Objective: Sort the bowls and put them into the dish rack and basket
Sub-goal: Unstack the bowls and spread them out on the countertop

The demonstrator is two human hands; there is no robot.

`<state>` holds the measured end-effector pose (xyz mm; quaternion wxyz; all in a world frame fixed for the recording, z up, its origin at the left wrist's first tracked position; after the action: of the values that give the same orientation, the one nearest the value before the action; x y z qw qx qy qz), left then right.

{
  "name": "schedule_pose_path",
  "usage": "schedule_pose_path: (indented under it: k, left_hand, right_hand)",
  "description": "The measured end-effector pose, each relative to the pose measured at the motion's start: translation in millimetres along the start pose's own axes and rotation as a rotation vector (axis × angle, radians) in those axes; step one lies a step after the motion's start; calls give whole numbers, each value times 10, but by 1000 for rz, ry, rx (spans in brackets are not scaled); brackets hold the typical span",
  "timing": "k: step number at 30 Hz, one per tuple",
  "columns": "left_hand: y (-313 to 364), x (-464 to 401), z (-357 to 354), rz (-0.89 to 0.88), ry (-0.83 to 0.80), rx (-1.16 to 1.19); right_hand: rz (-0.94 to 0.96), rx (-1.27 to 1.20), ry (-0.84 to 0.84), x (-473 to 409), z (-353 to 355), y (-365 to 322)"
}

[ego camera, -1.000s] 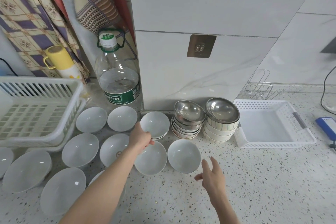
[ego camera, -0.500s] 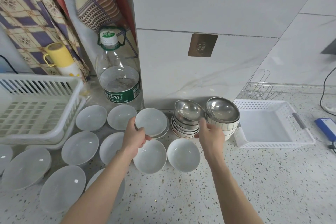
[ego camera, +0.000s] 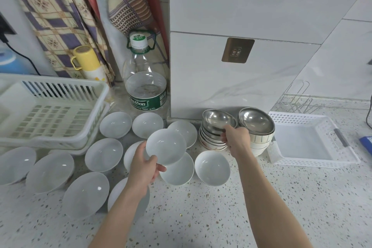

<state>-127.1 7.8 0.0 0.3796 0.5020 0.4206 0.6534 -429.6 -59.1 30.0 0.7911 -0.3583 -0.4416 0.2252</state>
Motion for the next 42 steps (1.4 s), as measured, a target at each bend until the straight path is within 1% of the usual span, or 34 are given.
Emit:
schedule_pose_path:
  k: [6, 10, 15, 25, 29, 34, 42]
  left_hand:
    - [-159, 376, 105, 12, -58, -11]
    - [-427, 670, 65, 61, -109, -61]
    - [-721, 967, -34, 117, -141, -61]
    - [-1004, 1179, -8, 91, -184, -135]
    - [-1131, 1149, 32, 84, -194, -149]
    - [-1233, 1089, 13, 78, -221, -159]
    - [-1243, 1023, -58, 30, -240, -212]
  right_hand:
    - [84, -58, -3, 119, 48, -65]
    - [132, -145, -112, 355, 102, -6]
    - [131, -176, -201, 672, 230, 326]
    - [61, -182, -152, 1144, 545, 1515]
    - [51, -87, -87, 1265, 620, 1894]
    - [31, 52, -39, 1279, 600, 2145]
    - [-20, 116, -3, 1222, 544, 2280]
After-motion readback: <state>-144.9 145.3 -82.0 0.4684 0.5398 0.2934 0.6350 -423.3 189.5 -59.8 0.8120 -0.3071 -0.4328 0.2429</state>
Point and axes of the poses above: each hand's wrist, its own x-axis away from the middle knuckle, its own z-axis out of the back of the hand, y = z × x, the point moved 8 cm from there along -x, towards the middle knuckle, and after that the axes turned 7 degrees about -z, right-handed, at the moved point
